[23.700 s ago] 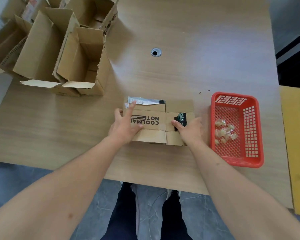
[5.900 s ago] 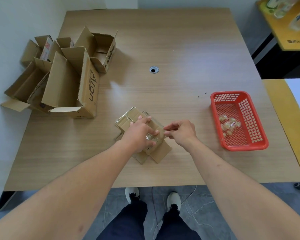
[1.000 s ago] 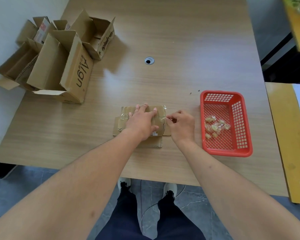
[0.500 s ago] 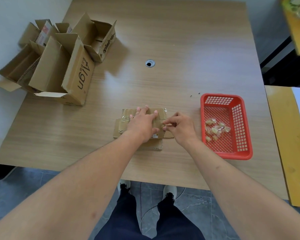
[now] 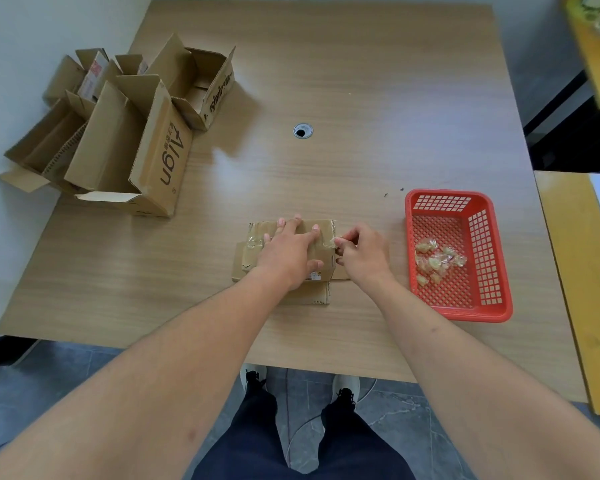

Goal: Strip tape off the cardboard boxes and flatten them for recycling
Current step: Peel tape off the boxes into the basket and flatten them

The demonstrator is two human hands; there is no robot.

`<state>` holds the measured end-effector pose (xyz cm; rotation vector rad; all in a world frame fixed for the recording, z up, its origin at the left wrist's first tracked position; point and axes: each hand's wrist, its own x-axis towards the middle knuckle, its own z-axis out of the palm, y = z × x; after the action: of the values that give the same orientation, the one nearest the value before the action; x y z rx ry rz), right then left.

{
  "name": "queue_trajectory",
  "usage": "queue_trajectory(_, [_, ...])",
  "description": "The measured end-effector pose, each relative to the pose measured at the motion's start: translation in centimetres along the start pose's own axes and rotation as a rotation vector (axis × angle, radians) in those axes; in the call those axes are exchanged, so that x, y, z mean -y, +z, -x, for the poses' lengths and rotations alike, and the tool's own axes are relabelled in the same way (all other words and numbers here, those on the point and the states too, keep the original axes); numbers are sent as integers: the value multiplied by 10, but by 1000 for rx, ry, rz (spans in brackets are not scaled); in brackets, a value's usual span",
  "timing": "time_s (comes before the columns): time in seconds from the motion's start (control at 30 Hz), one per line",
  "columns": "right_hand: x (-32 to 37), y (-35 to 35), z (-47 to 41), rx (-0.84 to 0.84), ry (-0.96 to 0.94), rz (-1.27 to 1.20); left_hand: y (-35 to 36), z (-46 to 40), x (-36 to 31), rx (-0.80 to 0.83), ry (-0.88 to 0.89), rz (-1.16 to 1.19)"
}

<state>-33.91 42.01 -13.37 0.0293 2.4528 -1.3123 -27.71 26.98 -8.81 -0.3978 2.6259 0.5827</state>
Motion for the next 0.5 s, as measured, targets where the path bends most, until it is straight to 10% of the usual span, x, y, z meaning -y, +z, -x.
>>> queue_trajectory(0.5, [-18,17,10,-135,176,-333,18,8,15,-1,130,-218])
